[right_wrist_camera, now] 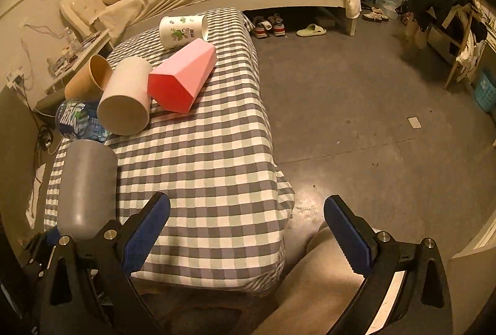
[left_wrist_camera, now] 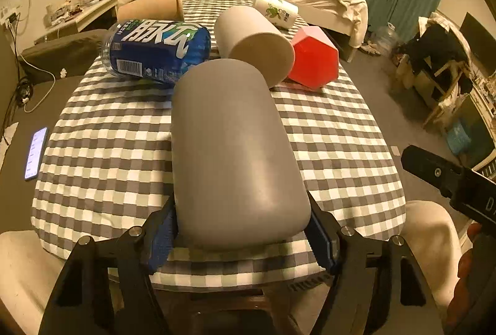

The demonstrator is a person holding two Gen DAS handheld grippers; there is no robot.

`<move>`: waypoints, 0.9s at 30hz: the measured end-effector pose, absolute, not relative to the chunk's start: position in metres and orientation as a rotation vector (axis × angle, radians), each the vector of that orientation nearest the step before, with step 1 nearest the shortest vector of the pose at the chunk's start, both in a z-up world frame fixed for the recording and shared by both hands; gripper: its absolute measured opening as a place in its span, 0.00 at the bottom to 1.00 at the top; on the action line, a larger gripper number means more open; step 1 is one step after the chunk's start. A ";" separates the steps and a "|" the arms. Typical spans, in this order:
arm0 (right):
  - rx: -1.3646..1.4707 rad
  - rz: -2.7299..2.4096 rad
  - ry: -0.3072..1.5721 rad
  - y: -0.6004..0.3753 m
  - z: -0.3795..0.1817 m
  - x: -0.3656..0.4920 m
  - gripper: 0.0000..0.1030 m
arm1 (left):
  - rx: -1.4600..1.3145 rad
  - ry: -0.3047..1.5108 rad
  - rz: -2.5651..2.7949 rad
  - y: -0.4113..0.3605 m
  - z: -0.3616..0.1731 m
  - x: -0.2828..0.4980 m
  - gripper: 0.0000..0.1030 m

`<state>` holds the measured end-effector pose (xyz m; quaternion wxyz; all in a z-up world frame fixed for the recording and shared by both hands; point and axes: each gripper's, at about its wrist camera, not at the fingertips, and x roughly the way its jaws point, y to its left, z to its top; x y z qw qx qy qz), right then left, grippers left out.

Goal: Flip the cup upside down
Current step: 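Turn the gray cup bottom up with the left gripper and lower it onto the table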

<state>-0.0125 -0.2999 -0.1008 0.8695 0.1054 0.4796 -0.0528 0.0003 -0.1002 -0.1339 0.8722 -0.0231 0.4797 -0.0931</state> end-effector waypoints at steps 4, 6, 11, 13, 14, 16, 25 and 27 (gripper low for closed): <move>0.221 -0.101 1.003 -0.298 -0.101 -0.012 0.97 | -0.034 0.996 -0.199 -0.097 -0.126 -0.003 0.73; 0.218 -0.098 1.004 -0.297 -0.101 -0.012 0.97 | -0.007 0.978 -0.202 -0.095 -0.118 -0.005 0.73; 0.225 -0.092 1.009 -0.296 -0.103 -0.011 0.97 | 0.015 0.944 -0.180 -0.089 -0.098 -0.003 0.72; 0.226 -0.090 1.011 -0.295 -0.104 -0.011 0.97 | 0.000 0.934 -0.176 -0.085 -0.093 0.001 0.72; 0.226 -0.087 1.013 -0.294 -0.104 -0.011 0.97 | -0.003 0.931 -0.172 -0.084 -0.091 0.004 0.71; 0.220 -0.082 1.015 -0.292 -0.105 -0.010 0.97 | -0.005 0.926 -0.162 -0.082 -0.089 0.010 0.71; 0.215 -0.079 1.017 -0.291 -0.105 -0.011 0.97 | -0.011 0.953 -0.139 -0.085 -0.086 0.041 0.71; 0.214 -0.080 1.018 -0.290 -0.105 -0.012 0.97 | -0.006 0.955 -0.139 -0.087 -0.087 0.048 0.70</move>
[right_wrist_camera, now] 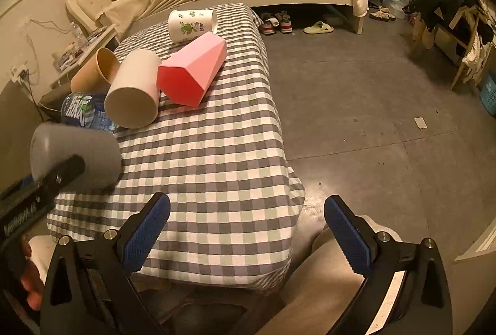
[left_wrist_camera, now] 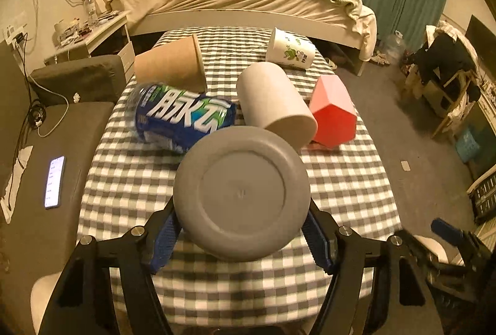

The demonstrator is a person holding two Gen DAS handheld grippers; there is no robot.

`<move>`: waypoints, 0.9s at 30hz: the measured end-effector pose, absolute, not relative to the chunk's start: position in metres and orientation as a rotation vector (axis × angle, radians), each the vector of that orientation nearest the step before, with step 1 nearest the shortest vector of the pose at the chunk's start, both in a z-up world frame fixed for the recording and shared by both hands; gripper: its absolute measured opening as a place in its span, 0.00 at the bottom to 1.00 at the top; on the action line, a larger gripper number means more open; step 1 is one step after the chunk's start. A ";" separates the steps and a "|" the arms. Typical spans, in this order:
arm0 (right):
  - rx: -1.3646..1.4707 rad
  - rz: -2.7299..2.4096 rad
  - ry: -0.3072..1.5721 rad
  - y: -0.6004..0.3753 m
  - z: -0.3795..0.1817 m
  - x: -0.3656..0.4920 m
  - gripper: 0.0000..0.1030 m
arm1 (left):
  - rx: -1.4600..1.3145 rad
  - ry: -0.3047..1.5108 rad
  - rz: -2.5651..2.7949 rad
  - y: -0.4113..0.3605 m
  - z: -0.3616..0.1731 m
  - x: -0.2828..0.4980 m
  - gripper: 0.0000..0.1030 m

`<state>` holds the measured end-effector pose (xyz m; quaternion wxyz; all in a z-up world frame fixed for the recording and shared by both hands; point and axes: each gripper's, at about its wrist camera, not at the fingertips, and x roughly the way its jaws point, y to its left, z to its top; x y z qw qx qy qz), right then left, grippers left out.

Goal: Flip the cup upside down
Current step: 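Turn the gray cup bottom up with the left gripper and lower it onto the table, then open the left gripper to release the gray cup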

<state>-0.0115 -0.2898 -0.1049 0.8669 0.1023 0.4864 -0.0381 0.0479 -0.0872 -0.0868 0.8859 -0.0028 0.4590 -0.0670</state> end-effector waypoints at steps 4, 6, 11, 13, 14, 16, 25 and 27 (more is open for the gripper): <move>0.209 -0.077 1.022 -0.288 -0.105 -0.013 0.97 | -0.019 0.962 -0.139 -0.087 -0.089 0.056 0.70; 0.208 -0.078 1.023 -0.289 -0.105 -0.013 0.97 | -0.025 0.962 -0.145 -0.087 -0.090 0.058 0.70; 0.211 -0.082 1.026 -0.289 -0.104 -0.012 0.97 | -0.016 0.972 -0.164 -0.088 -0.093 0.066 0.70; 0.210 -0.084 1.024 -0.289 -0.103 -0.012 0.97 | 0.009 0.973 -0.172 -0.092 -0.093 0.067 0.70; 0.209 -0.085 1.023 -0.289 -0.102 -0.011 0.97 | 0.016 0.973 -0.176 -0.094 -0.094 0.068 0.70; 0.206 -0.082 1.019 -0.288 -0.100 -0.011 0.97 | 0.024 0.973 -0.177 -0.094 -0.094 0.067 0.72; 0.185 -0.092 0.987 -0.285 -0.082 -0.010 0.97 | 0.029 0.953 -0.172 -0.096 -0.077 0.059 0.85; 0.178 -0.092 0.977 -0.284 -0.076 -0.011 0.97 | 0.021 0.937 -0.181 -0.095 -0.069 0.055 0.85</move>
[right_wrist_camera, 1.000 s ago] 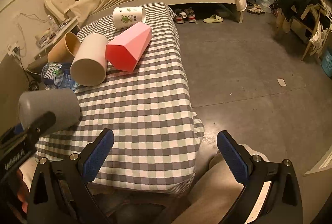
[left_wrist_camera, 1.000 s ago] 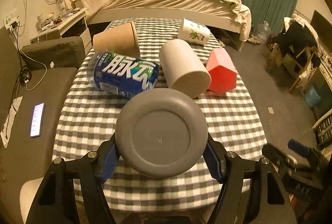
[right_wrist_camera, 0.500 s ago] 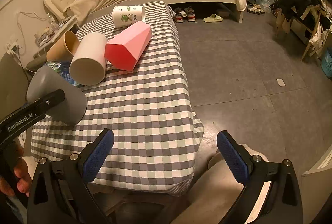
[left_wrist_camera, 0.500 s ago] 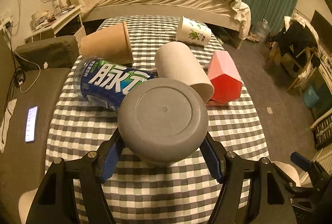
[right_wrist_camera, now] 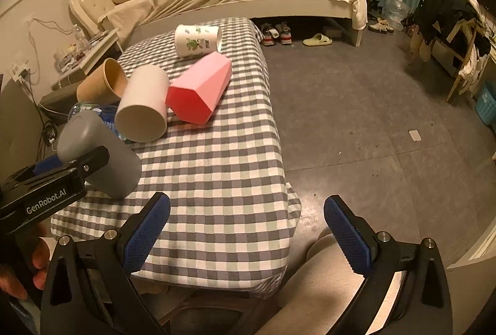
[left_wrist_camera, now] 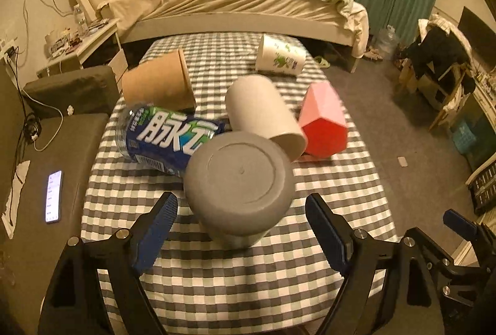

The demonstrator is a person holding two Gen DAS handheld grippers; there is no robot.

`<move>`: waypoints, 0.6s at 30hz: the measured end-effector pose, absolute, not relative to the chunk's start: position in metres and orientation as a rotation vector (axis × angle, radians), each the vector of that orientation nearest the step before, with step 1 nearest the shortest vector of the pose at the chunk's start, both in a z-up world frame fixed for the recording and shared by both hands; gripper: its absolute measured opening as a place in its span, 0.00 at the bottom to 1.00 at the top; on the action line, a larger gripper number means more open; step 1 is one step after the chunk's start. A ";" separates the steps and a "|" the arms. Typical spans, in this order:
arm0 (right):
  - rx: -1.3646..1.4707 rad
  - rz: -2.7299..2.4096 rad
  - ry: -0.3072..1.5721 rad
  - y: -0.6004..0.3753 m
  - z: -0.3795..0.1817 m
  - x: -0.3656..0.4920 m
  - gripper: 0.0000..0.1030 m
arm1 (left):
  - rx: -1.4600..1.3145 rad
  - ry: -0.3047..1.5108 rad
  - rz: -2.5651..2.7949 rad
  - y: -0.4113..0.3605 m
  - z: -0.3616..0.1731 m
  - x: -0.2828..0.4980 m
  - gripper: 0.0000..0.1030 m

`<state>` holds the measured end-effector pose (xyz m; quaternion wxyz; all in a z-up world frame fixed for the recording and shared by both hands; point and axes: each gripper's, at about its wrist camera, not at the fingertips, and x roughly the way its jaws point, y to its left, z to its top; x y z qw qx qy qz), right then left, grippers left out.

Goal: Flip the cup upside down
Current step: 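Open the left gripper to release the gray cup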

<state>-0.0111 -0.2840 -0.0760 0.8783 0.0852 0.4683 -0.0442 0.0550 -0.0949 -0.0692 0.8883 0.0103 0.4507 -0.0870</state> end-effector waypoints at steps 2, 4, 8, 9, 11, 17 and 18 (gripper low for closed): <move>0.172 -0.094 0.959 -0.283 -0.068 -0.013 0.97 | 0.014 0.913 -0.184 -0.092 -0.060 0.050 0.85; 0.165 -0.095 0.938 -0.283 -0.059 -0.016 0.97 | 0.005 0.869 -0.175 -0.087 -0.046 0.042 0.85; 0.148 -0.093 0.888 -0.279 -0.038 -0.022 0.97 | -0.001 0.776 -0.147 -0.072 -0.018 0.024 0.90; 0.144 -0.091 0.875 -0.278 -0.033 -0.024 0.97 | -0.002 0.756 -0.137 -0.068 -0.013 0.019 0.92; 0.139 -0.084 0.846 -0.274 -0.023 -0.028 0.97 | -0.013 0.719 -0.115 -0.056 -0.003 0.008 0.95; 0.116 -0.040 0.783 -0.254 0.000 -0.039 0.97 | -0.026 0.681 -0.049 -0.024 0.004 -0.013 0.98; 0.109 -0.030 0.775 -0.249 0.002 -0.040 0.97 | -0.025 0.678 -0.043 -0.020 0.003 -0.015 0.98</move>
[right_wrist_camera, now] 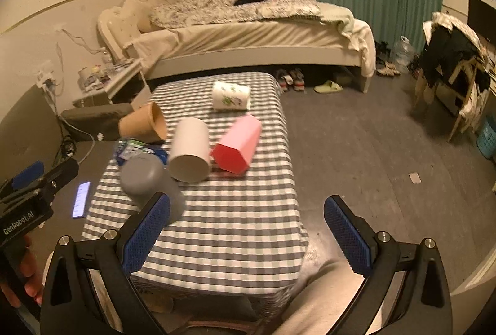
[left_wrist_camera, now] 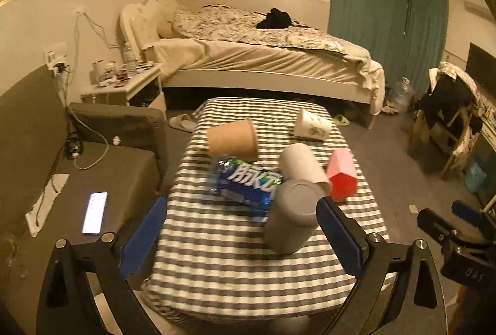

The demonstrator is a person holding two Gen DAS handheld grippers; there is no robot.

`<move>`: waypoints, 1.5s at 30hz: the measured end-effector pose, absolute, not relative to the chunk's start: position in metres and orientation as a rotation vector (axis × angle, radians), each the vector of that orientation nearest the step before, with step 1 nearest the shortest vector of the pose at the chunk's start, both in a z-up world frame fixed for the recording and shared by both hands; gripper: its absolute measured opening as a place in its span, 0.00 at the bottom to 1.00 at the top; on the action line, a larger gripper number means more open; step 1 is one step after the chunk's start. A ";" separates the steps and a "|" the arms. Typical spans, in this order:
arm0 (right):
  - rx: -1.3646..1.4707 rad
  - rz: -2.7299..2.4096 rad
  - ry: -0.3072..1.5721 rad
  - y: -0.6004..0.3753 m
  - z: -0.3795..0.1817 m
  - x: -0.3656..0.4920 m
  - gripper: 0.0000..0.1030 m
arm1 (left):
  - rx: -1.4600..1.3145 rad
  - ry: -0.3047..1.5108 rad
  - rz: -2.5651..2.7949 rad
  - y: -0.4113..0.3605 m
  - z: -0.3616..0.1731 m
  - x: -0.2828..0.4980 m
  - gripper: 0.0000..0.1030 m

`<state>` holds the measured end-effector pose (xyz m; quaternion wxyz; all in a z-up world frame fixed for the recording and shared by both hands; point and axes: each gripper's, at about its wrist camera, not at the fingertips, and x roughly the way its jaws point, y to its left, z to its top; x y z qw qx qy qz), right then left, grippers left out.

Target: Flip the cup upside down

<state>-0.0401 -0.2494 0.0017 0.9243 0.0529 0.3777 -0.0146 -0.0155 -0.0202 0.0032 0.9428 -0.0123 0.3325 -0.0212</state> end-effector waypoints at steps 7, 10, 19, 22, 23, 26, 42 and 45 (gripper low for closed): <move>0.057 -0.010 0.756 -0.221 -0.004 -0.044 1.00 | -0.011 0.690 -0.024 0.000 -0.010 -0.021 1.00; 0.063 -0.014 0.769 -0.216 -0.014 -0.046 1.00 | 0.010 0.701 -0.019 0.002 -0.020 -0.023 1.00; 0.058 -0.043 0.825 -0.215 -0.042 -0.043 1.00 | 0.012 0.729 -0.027 0.004 -0.038 -0.024 1.00; 0.051 -0.047 0.827 -0.214 -0.045 -0.040 1.00 | 0.001 0.737 -0.023 0.004 -0.039 -0.023 1.00; 0.047 -0.049 0.826 -0.214 -0.045 -0.040 1.00 | -0.003 0.737 -0.025 0.005 -0.039 -0.024 1.00; 0.033 -0.050 0.823 -0.210 -0.046 -0.038 1.00 | 0.003 0.730 -0.021 0.004 -0.039 -0.024 1.00; 0.029 -0.046 0.823 -0.208 -0.046 -0.038 1.00 | 0.021 0.713 -0.013 0.000 -0.038 -0.024 1.00; 0.030 -0.044 0.826 -0.208 -0.047 -0.038 1.00 | 0.023 0.714 -0.013 0.000 -0.038 -0.025 1.00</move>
